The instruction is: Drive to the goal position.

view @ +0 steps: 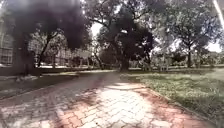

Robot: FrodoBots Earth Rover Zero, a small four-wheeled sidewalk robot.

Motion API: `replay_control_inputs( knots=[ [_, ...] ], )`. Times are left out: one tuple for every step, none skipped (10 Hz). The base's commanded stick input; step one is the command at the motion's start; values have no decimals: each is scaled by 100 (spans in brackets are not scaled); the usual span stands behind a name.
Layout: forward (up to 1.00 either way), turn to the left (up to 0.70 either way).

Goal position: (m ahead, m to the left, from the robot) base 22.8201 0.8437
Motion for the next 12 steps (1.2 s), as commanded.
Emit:
replay_control_inputs(
  knots=[
    [70,0],
    [70,0],
    [70,0],
    [70,0],
    [70,0],
    [70,0],
    [70,1],
    [70,4],
    [70,13],
    [70,28],
    [70,0],
    [70,0]
  ],
)
